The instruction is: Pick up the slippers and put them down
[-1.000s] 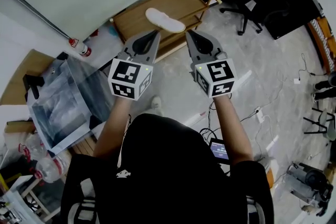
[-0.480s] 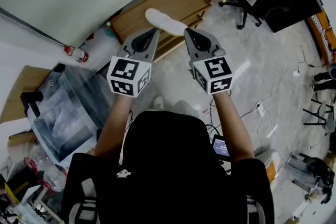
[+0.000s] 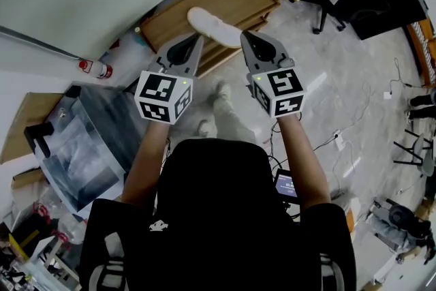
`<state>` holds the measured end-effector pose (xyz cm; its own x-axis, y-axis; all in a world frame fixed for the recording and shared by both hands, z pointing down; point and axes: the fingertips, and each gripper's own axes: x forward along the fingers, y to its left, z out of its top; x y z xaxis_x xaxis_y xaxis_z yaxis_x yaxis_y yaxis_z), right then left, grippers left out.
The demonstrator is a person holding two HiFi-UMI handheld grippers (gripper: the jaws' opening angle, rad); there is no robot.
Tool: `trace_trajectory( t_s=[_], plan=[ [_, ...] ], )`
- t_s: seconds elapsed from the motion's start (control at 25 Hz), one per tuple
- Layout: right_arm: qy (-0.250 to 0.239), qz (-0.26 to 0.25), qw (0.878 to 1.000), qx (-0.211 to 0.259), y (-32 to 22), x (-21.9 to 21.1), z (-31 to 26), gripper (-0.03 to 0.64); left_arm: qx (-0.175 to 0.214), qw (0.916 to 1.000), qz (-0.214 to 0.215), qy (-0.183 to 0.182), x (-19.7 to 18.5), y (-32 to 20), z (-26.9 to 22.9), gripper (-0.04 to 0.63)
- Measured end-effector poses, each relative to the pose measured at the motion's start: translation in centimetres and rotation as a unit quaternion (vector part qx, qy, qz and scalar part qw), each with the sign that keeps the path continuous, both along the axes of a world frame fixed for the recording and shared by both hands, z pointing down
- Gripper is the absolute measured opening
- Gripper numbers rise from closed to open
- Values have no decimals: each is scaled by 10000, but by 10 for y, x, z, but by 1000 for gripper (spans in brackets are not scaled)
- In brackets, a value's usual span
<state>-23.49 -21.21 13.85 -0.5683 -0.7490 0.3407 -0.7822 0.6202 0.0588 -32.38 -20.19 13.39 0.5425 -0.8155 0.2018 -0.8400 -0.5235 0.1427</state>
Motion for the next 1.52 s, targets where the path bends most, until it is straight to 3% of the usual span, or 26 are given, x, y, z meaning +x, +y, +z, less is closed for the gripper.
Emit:
trace_trajectory(
  t_s=[0.16,0.6,1.0,1.2,1.4,1.52],
  plan=[
    [-86,-80,9997,-224,-27,6,18,-17,-194,9996,-80,214,6,-29,11,8],
    [181,-742,9919,-1018,-101,4,79,-17,-680,9959,-595,87,1,-100,58,8],
    [747,-1237,9756,-1651,-128,2,153,-17,-1348,9872,-849,44,1,-112,122,8],
    [1136,-1400,9634,-1983,-129,1,196,-15,-1638,9825,-888,30,0,-112,154,8],
    [1644,-1682,9465,-2209,-129,1,237,-15,-1810,9790,-868,346,9,-116,174,8],
    [1911,-1869,9367,-2262,-128,-1,255,-15,-1941,9768,-844,340,12,-116,190,8]
  ],
)
